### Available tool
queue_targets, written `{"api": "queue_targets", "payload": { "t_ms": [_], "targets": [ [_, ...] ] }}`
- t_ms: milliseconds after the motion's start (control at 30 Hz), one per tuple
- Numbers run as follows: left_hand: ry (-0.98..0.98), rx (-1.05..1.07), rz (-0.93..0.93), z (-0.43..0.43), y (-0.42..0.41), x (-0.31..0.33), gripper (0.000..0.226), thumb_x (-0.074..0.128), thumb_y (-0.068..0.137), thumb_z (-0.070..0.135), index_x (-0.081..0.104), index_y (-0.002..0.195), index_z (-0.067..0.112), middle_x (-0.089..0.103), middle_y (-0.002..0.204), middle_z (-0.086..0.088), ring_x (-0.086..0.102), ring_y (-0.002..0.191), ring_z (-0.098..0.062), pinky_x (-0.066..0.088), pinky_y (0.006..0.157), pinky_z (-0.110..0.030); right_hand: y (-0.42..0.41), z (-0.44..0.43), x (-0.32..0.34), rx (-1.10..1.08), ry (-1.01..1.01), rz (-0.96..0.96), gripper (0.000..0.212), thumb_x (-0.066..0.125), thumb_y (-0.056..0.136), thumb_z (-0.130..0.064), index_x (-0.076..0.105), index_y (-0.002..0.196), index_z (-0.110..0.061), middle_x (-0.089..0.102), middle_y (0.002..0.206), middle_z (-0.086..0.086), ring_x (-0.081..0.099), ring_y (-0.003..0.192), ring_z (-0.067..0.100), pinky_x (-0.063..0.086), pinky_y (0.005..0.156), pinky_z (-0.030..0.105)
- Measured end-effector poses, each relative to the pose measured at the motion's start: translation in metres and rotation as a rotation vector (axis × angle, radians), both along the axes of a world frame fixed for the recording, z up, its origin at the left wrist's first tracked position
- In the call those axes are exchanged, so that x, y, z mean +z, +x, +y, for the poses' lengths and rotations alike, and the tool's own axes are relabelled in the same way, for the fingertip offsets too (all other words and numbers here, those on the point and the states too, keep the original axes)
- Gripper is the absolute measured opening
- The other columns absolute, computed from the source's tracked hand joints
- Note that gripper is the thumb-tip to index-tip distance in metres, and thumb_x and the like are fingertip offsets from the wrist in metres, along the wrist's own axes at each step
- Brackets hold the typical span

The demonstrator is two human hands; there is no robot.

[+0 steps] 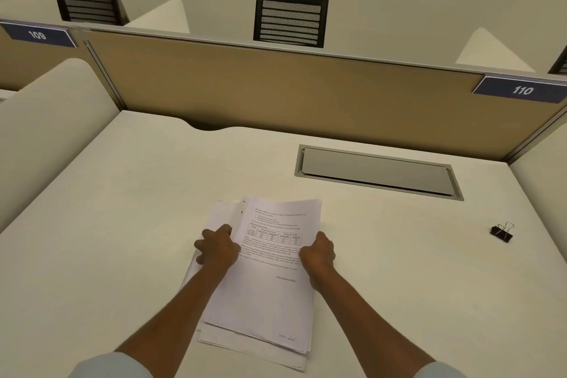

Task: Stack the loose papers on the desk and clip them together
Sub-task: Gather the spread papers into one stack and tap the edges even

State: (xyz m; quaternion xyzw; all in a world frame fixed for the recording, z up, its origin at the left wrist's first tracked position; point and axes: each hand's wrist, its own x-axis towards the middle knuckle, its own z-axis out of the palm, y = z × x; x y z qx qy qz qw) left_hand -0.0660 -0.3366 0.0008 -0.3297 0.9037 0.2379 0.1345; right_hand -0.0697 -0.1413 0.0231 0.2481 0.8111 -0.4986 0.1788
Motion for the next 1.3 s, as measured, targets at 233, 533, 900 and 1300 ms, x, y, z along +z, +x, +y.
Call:
{"api": "queue_targets", "payload": {
  "t_ms": [233, 533, 900, 1300],
  "targets": [
    [0.393, 0.058, 0.243, -0.018, 0.003, 0.004, 0.047, 0.075, 0.074, -0.001, 0.049, 0.111, 0.011, 0.056, 0.108, -0.013, 0.055, 0.086, -0.028, 0.045, 0.066, -0.029, 0.002, 0.001, 0.009, -0.053, -0.202, 0.029, 0.031, 0.051, 0.078, 0.01, 0.055, 0.101, -0.011, 0.061, 0.097, 0.001, 0.058, 0.079, 0.012, 0.049, 0.055, 0.023],
    [0.679, 0.131, 0.228, -0.024, 0.0, 0.006, 0.051, 0.082, 0.067, -0.003, 0.053, 0.107, 0.005, 0.062, 0.101, -0.009, 0.059, 0.093, -0.029, 0.05, 0.08, -0.036, 0.004, -0.011, 0.012, -0.068, -0.316, -0.004, 0.041, 0.046, 0.074, 0.014, 0.055, 0.106, -0.01, 0.064, 0.102, 0.005, 0.061, 0.084, 0.015, 0.048, 0.054, 0.022],
    [0.826, 0.06, 0.224, -0.031, 0.003, 0.009, 0.06, 0.066, 0.066, -0.02, 0.053, 0.115, 0.012, 0.064, 0.108, -0.009, 0.063, 0.094, -0.027, 0.054, 0.071, -0.032, 0.008, -0.021, 0.018, -0.068, -0.353, 0.046, 0.051, 0.048, 0.078, 0.016, 0.041, 0.113, -0.019, 0.056, 0.095, -0.004, 0.056, 0.082, 0.011, 0.047, 0.054, 0.022],
    [0.973, 0.151, 0.273, -0.068, 0.01, 0.016, 0.047, 0.061, 0.064, -0.024, 0.069, 0.102, 0.002, 0.074, 0.105, -0.017, 0.07, 0.097, -0.037, 0.055, 0.089, -0.045, -0.003, -0.04, 0.006, -0.029, -0.321, 0.036, 0.027, 0.056, 0.079, 0.01, 0.061, 0.09, -0.014, 0.069, 0.097, 0.007, 0.066, 0.08, 0.02, 0.057, 0.062, 0.028]
  ]
}}
